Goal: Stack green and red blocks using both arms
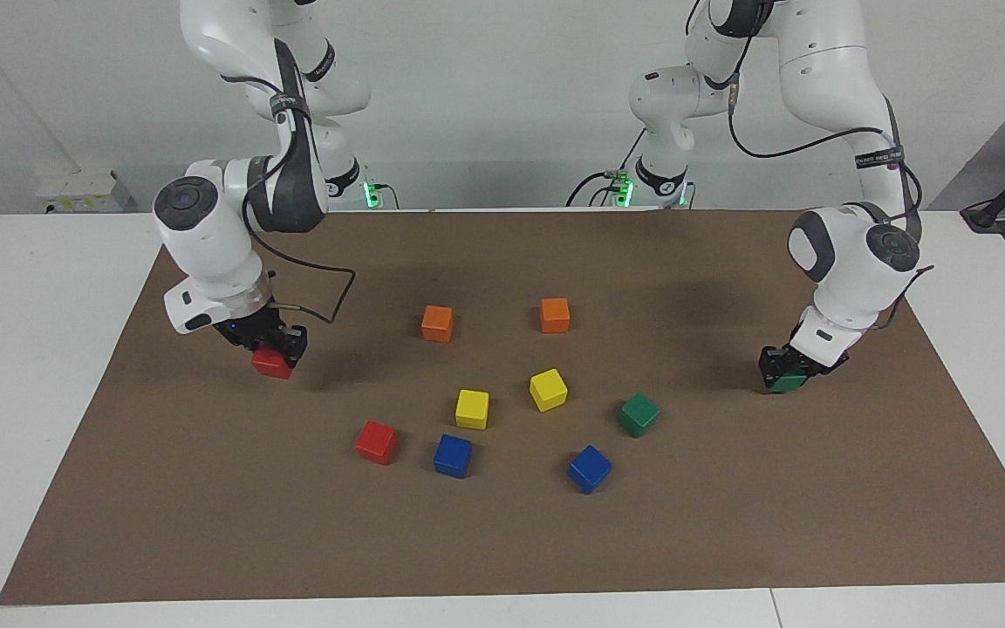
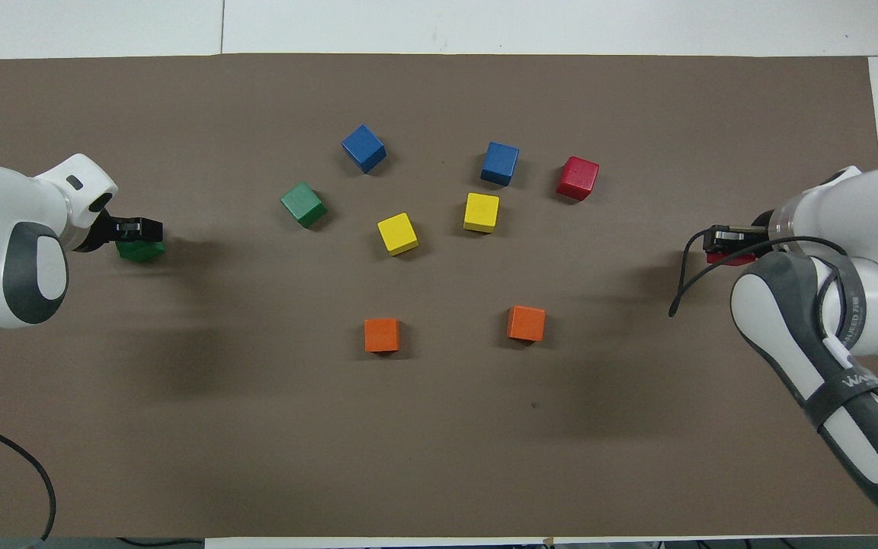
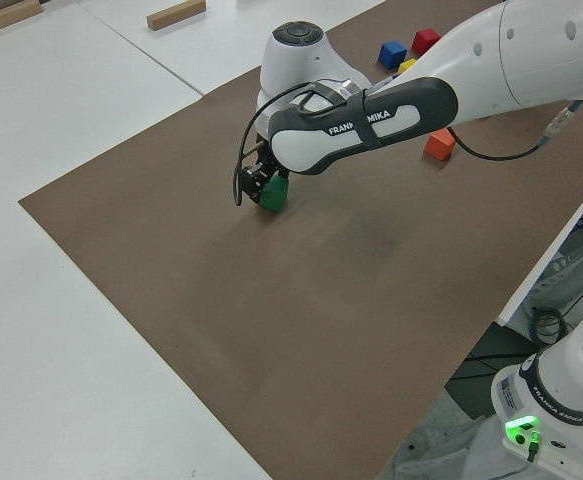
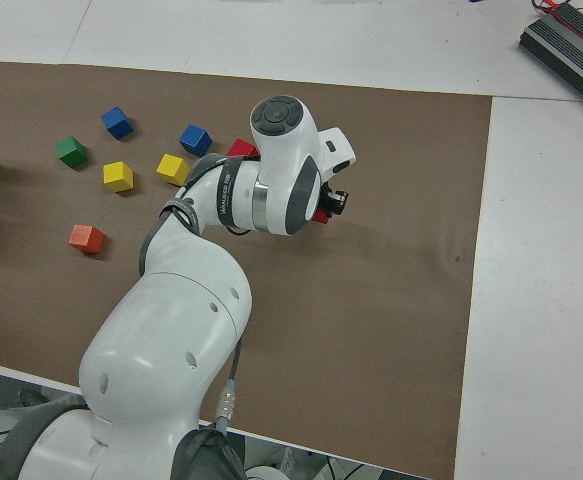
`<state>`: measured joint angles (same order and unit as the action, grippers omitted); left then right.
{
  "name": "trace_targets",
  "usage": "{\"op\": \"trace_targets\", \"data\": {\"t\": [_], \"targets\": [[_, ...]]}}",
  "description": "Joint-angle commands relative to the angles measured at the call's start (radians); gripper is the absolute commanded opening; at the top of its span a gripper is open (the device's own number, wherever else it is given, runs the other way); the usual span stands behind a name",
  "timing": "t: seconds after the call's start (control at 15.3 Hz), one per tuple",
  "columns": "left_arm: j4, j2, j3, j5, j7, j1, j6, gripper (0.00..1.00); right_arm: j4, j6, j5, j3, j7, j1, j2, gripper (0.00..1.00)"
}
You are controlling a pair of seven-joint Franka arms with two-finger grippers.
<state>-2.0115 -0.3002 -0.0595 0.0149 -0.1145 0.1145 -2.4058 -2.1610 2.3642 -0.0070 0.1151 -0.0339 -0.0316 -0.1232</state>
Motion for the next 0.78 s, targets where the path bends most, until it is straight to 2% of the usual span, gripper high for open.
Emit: {"op": "trace_targets", "data": {"t": [0.0, 0.13, 0.2, 0.39, 0.52, 0.65, 0.72], "targets": [[-0.007, 0.006, -0.008, 0.011, -0.001, 0.02, -0.027, 1.0, -0.103, 0.099, -0.013, -0.014, 0.103, 0.035, 0.056, 0.0], [0.075, 0.004, -0.01, 0.002, 0.021, 0.005, 0.029, 1.0, -0.103, 0.128, -0.013, -0.014, 0.13, 0.051, 0.044, 0.0], [0.148, -0.003, -0.011, -0.001, 0.077, -0.009, 0.104, 1.0, -0.103, 0.168, -0.013, -0.014, 0.164, 0.058, 0.027, 0.0], [0.406, -0.094, -0.01, 0.005, 0.308, -0.137, 0.296, 1.0, -0.092, 0.225, -0.005, -0.015, 0.18, 0.062, -0.022, 0.0], [0.514, -0.166, -0.007, 0.019, 0.521, -0.235, 0.364, 1.0, -0.091, 0.242, 0.002, -0.015, 0.177, 0.062, -0.035, 0.0], [0.668, -0.267, 0.001, 0.074, 0.697, -0.32, 0.46, 1.0, -0.086, 0.244, 0.007, -0.015, 0.173, 0.062, -0.044, 0.0], [0.757, -0.328, 0.006, 0.08, 0.804, -0.361, 0.485, 1.0, -0.079, 0.244, 0.007, -0.015, 0.17, 0.062, -0.047, 0.03]]}}
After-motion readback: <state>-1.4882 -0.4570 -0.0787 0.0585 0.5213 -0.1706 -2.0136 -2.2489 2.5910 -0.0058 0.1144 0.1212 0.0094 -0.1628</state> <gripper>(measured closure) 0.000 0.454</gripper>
